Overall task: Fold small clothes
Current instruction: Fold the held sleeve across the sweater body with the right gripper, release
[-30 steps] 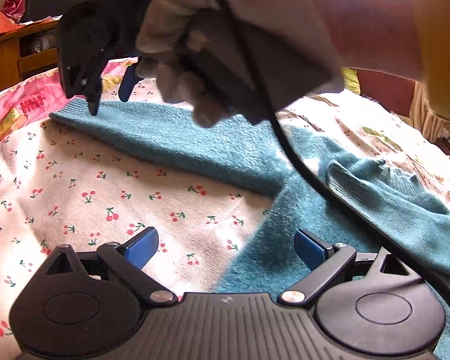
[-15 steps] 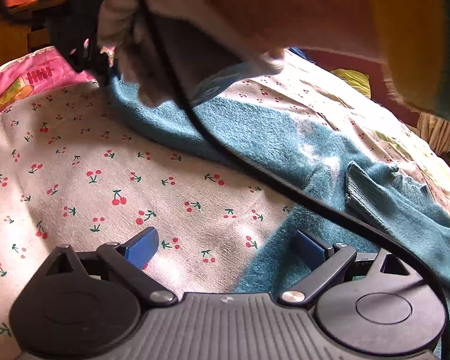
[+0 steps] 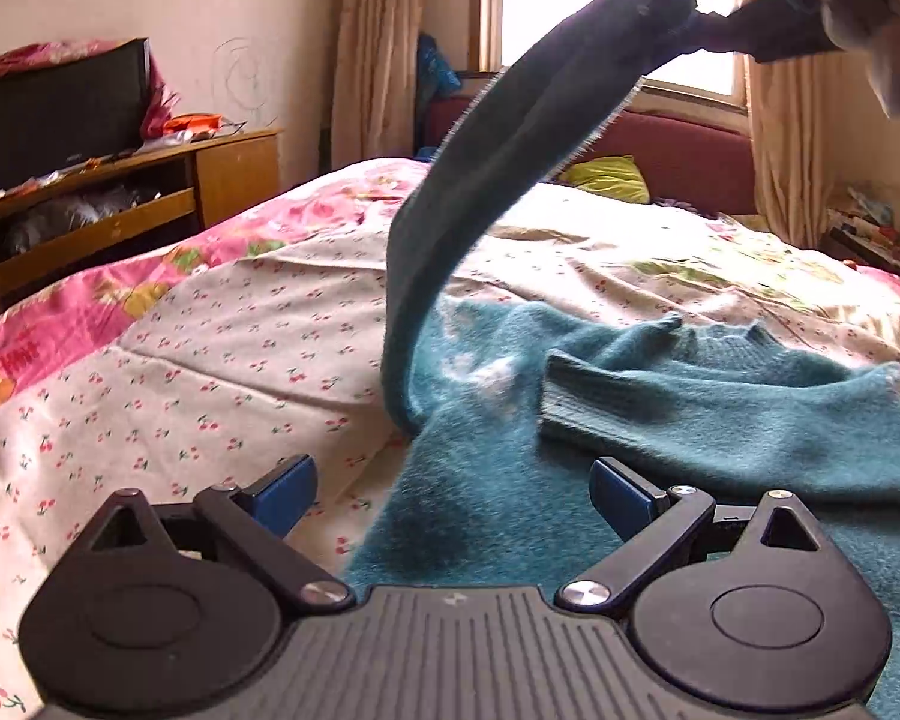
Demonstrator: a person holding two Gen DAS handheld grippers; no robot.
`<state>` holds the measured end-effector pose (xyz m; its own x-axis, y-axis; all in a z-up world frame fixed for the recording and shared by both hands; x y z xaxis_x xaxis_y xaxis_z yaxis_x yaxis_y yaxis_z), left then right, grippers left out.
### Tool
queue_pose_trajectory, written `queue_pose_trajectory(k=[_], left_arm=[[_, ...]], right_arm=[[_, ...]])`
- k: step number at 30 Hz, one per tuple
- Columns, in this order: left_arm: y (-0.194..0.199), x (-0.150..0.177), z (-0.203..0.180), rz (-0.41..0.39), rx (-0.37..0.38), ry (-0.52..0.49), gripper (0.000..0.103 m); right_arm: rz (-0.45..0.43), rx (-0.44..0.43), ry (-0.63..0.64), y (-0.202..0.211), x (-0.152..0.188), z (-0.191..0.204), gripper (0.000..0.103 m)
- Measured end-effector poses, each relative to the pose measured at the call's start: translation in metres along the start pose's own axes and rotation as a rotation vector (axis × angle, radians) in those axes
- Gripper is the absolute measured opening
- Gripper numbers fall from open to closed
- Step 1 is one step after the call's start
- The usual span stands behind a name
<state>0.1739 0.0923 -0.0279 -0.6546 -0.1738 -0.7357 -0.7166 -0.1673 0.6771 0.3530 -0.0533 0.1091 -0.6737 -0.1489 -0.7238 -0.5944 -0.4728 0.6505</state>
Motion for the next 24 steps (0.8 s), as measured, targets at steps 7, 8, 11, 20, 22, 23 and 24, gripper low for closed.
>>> queue_pose_trajectory(k=[7, 8, 11, 20, 22, 23, 24], left_arm=[[-0.017, 0.016, -0.074, 0.057, 0.003, -0.288, 0.103], [-0.021, 0.022, -0.080, 0.082, 0.006, -0.314, 0.103], [-0.029, 0.037, -0.089, 0.140, -0.002, -0.372, 0.103], [-0.024, 0.033, -0.089, 0.114, -0.028, -0.407, 0.103], [-0.025, 0.025, -0.085, 0.101, -0.033, -0.395, 0.103], [-0.027, 0.020, -0.082, 0.097, -0.044, -0.384, 0.103], [-0.030, 0.017, -0.078, 0.099, -0.056, -0.369, 0.103]], right_arm=[[0.110, 0.132, -0.462, -0.018, 0.131, -0.180, 0.007], [0.138, 0.121, -0.524, -0.025, 0.152, -0.194, 0.007], [0.094, 0.051, -0.605, -0.029, 0.182, -0.206, 0.007], [-0.018, -0.008, -0.657, 0.001, 0.175, -0.215, 0.016], [-0.014, 0.069, -0.645, 0.003, 0.175, -0.219, 0.016], [0.021, 0.114, -0.646, -0.001, 0.177, -0.222, 0.016], [0.047, 0.127, -0.658, -0.005, 0.181, -0.224, 0.015]])
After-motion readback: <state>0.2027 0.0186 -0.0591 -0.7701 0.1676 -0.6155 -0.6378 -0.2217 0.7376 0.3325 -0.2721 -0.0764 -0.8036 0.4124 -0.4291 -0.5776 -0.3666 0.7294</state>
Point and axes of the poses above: each gripper's, at about its wrist camera, not at the fingertips, and y roughly against the way its jaws point, z to its left, x to its underside, the point moved 6 cm from there along -y, roughly the way its jaws point, and after that the axes turned 12 degrees about z, right-handed, at the moved point
